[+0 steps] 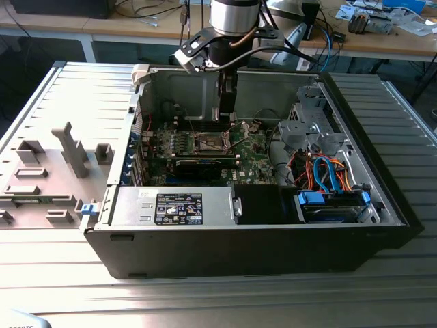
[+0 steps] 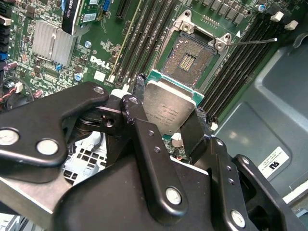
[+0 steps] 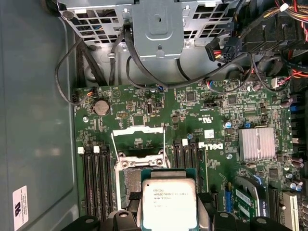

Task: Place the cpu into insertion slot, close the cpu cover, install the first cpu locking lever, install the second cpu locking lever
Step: 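Place the cpu into insertion slot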

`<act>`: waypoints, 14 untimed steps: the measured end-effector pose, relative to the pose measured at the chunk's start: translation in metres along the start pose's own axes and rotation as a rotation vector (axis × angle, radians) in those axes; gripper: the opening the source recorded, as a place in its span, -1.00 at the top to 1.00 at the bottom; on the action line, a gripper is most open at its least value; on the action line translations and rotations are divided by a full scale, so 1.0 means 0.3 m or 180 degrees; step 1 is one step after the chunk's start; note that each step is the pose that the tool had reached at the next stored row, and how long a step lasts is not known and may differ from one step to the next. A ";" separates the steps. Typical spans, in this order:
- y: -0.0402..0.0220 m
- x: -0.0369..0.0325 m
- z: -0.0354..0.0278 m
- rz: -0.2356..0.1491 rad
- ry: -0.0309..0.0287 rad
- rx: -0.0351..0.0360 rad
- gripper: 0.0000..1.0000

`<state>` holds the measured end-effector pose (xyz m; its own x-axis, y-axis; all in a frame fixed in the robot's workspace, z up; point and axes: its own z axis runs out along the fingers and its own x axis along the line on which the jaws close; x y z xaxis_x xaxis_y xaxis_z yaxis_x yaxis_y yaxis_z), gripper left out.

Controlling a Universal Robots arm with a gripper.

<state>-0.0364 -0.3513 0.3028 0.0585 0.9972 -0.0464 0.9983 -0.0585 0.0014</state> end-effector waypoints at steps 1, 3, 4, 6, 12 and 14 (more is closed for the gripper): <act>0.000 0.000 0.000 0.0000 0.0000 0.0000 -0.08; 0.000 0.002 0.045 -0.0001 0.0000 0.0000 -0.08; 0.000 0.002 0.045 -0.0001 0.0000 0.0000 -0.08; 0.000 0.002 0.045 -0.0001 0.0000 0.0000 -0.08; 0.000 0.002 0.051 -0.0001 0.0000 0.0000 -0.08; 0.000 0.002 0.052 -0.0001 0.0000 0.0000 -0.08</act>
<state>-0.0365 -0.3513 0.2872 0.0583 0.9972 -0.0464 0.9983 -0.0583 0.0014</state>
